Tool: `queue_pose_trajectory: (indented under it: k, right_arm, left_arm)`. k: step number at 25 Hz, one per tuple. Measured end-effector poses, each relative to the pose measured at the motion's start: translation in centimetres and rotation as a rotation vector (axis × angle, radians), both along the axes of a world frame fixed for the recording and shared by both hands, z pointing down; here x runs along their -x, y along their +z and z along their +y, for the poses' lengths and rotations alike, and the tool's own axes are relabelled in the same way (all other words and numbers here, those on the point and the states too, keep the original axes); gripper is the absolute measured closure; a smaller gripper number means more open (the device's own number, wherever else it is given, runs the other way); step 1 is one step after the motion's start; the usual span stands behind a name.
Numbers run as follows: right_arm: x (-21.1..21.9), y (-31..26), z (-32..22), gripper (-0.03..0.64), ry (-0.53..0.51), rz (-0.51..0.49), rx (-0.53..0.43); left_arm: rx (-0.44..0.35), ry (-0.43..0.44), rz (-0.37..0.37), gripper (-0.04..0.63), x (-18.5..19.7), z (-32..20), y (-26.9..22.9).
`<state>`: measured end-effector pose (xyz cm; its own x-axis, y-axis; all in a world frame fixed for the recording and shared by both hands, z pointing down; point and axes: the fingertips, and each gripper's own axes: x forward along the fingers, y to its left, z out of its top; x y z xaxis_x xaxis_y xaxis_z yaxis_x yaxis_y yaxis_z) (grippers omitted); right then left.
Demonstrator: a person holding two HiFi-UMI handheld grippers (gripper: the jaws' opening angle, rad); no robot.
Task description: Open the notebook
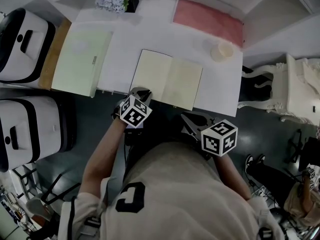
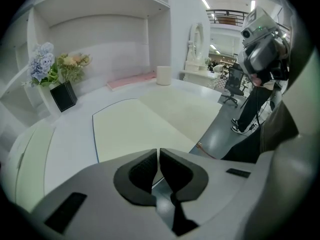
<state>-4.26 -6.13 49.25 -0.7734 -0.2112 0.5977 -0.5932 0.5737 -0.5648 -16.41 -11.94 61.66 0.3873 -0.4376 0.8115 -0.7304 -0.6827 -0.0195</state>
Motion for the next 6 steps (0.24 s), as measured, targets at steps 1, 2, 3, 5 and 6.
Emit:
queue_pose_trajectory:
  k: [1, 2, 3, 5, 6]
  right_arm:
    - [0.04, 0.02, -0.04, 0.603, 0.004, -0.001, 0.000]
    - [0.09, 0.03, -0.09, 0.603, 0.007, -0.002, 0.000]
    - [0.17, 0.05, -0.14, 0.603, 0.010, -0.002, 0.000]
    - [0.36, 0.09, -0.22, 0.603, 0.015, -0.002, 0.001]
    - [0.46, 0.11, -0.25, 0.604, 0.017, -0.002, 0.002]
  left_arm:
    - [-0.002, -0.004, 0.004, 0.565, 0.00, 0.02, 0.01]
    - [-0.003, -0.007, 0.007, 0.565, 0.03, 0.05, 0.03]
    - [-0.003, -0.009, 0.008, 0.565, 0.09, 0.09, 0.05]
    - [0.000, -0.011, 0.009, 0.565, 0.27, 0.18, 0.10]
    - [0.001, -0.011, 0.009, 0.565, 0.38, 0.22, 0.12]
